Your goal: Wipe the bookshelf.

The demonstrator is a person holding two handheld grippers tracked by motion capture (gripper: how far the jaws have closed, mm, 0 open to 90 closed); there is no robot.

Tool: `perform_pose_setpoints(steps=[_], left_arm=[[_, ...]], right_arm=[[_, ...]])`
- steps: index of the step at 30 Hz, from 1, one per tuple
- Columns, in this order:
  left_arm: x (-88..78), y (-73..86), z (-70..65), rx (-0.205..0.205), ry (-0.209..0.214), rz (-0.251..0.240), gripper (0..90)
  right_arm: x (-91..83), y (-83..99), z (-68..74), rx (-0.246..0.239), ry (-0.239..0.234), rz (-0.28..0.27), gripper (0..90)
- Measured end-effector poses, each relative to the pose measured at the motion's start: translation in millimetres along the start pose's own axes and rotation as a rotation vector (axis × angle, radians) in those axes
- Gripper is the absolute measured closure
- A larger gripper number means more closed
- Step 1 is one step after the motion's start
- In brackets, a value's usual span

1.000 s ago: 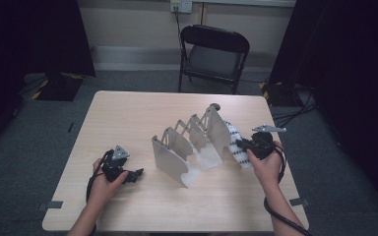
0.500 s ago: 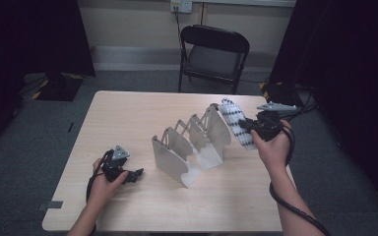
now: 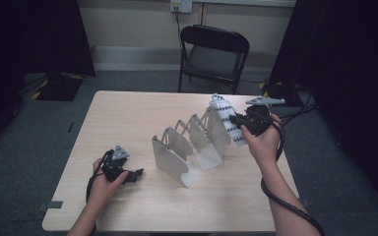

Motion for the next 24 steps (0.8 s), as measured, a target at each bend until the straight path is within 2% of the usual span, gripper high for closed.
perform_pose_setpoints(steps=[6, 24], left_arm=[[0.0, 0.0, 0.0, 0.0, 0.0, 0.0, 10.9], [0.0, 0.0, 0.0, 0.0, 0.0, 0.0, 10.9]], right_arm=[[5.0, 2.6, 3.0, 0.003, -0.004, 0.001, 80.2], [23.9, 17.7, -1.1, 0.01, 0.023, 0.036, 80.1]])
Point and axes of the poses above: each handheld gripper's, and its own axes: x roughly forward along the jaws, y roughly out of its underside, z roughly to its left, the point moved 6 cm from there along x, roughly forward along the jaws, and after that the axes turned 15 degrees about -x, right-handed, at the moved point
